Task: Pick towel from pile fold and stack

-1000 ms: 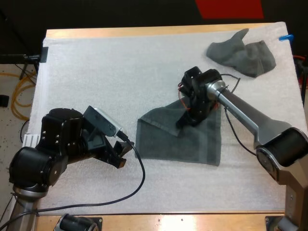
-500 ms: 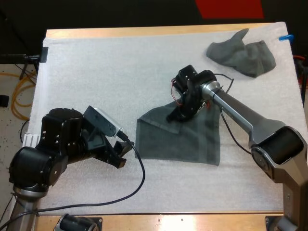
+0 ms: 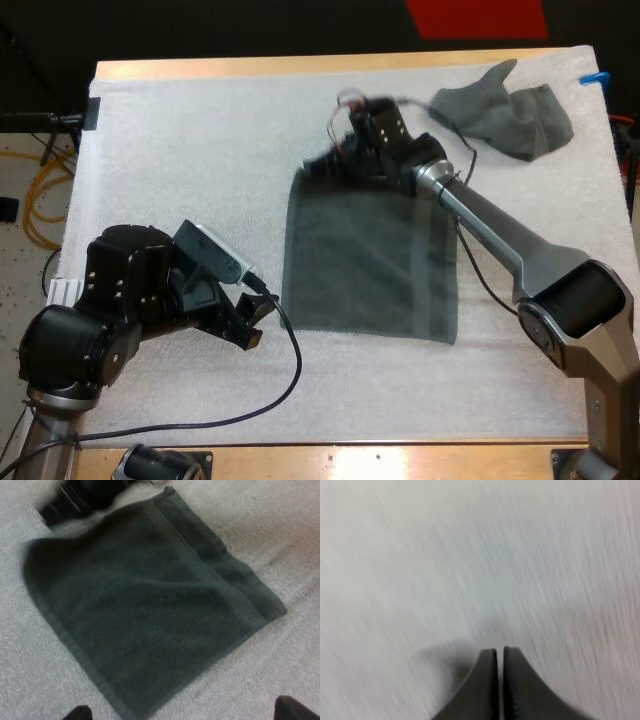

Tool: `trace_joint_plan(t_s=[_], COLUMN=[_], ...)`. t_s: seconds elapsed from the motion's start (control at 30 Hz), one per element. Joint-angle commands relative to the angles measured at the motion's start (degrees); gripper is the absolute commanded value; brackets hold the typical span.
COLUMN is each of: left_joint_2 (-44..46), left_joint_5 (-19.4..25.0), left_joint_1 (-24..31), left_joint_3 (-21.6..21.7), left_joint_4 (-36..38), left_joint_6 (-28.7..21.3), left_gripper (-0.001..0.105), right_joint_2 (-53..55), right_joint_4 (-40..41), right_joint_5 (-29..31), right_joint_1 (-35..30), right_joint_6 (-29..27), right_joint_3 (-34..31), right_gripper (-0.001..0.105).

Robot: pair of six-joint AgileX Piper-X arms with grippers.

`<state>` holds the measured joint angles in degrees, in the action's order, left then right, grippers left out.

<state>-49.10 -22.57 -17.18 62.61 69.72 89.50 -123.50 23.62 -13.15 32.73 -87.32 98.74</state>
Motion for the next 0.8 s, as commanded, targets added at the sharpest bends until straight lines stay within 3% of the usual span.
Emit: trace_joint_plan(t_s=[0.0,0.27,0.4,0.47,0.57,0.63,0.7,0.77], left_joint_2=[0.4,0.4,0.4,0.4,0.4,0.5,1.4,2.3], left_joint_5=[-0.4,-0.4,-0.4,-0.4,-0.4,-0.4,-0.4,-0.3], left_joint_1=[0.0,0.0,0.0,0.0,0.0,0.0,0.0,0.0], left_joint_3=[0.3,0.3,0.3,0.3,0.3,0.3,0.3,0.3], left_joint_4=[-0.1,-0.1,-0.1,-0.2,-0.2,-0.2,-0.2,-0.2], left_joint_6=[0.5,0.5,0.5,0.5,0.5,0.5,0.6,0.6], left_gripper=[0.069,0.069,0.069,0.069,0.069,0.069,0.069,0.069], right_joint_2=[0.2,2.4,6.4,8.6,13.0,16.1,18.8,21.2], right_joint_4=[-3.4,3.0,8.6,11.2,16.6,20.4,24.9,30.1], right_joint_5=[0.5,1.4,2.5,2.2,2.5,2.9,3.3,5.1], right_joint_1=[0.1,0.1,0.1,0.1,0.1,0.1,0.1,0.1], right_joint_6=[0.3,-0.5,-5.9,-8.2,-10.8,-12.0,-13.1,-14.4], right_joint_3=[2.3,9.2,9.2,9.2,9.2,8.9,8.9,8.9], right_gripper=[0.0,0.0,0.001,0.007,0.037,0.069,0.085,0.086])
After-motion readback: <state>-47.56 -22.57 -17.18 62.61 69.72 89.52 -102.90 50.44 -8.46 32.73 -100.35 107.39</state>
